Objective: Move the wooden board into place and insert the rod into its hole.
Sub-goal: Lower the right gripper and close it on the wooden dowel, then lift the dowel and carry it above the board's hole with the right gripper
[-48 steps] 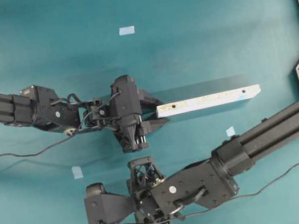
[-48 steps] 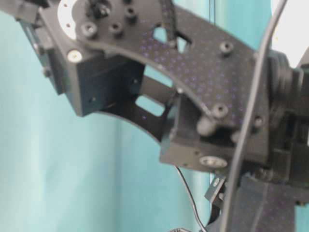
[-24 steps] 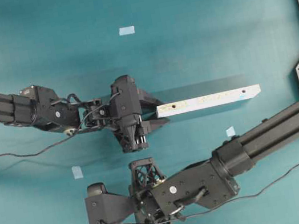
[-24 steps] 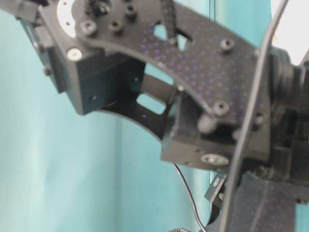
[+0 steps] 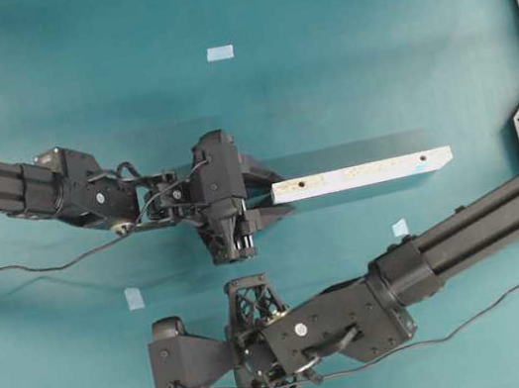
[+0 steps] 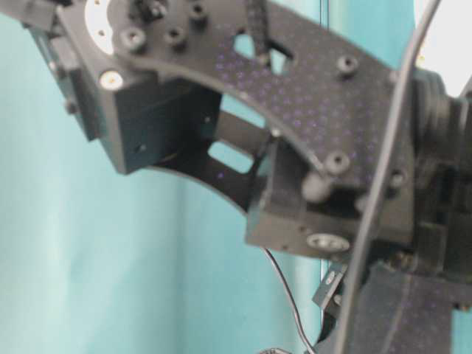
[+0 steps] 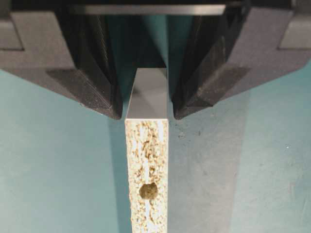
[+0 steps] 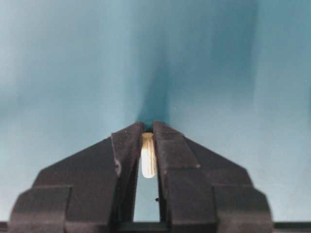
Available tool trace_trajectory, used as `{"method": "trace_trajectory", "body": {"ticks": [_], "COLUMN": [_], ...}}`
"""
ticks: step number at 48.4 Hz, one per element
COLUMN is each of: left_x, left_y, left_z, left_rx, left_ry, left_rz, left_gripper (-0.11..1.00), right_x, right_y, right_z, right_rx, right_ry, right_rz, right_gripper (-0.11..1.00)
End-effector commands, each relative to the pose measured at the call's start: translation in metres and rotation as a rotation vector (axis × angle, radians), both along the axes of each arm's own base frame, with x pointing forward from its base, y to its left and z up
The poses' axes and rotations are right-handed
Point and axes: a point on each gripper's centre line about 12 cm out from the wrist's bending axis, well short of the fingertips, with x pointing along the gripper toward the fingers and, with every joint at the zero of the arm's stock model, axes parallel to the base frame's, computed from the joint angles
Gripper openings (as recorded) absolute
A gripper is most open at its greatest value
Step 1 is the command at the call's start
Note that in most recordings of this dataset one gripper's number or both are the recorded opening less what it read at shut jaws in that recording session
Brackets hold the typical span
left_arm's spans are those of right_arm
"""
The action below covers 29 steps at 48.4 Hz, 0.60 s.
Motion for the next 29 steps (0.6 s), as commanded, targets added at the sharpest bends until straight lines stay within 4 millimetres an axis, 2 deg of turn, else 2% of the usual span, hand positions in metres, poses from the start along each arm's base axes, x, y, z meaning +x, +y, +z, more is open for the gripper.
{"method": "trace_trajectory", "body": {"ticks": [1, 10, 29], "left_x": [-0.004, -0.004, -0.006], "left_y": [0.013, 0.013, 0.013], "left_z": [-0.003, -0.003, -0.004], "left_rx": [0.0, 0.0, 0.0], "left_ry": [0.018, 0.018, 0.023], "left_rz": [0.028, 0.03, 0.028], "left_gripper": [0.48, 0.48, 0.48], "right_x": [0.001, 0.0, 0.001], "right_y": [-0.003, -0.006, -0.02], "right_z": [0.014, 0.03, 0.099], "right_rx": [-0.002, -0.024, -0.02], "right_ry": [-0.017, -0.045, -0.209], "right_rz": [-0.003, 0.009, 0.013], "right_gripper": [0.11, 0.11, 0.11]}}
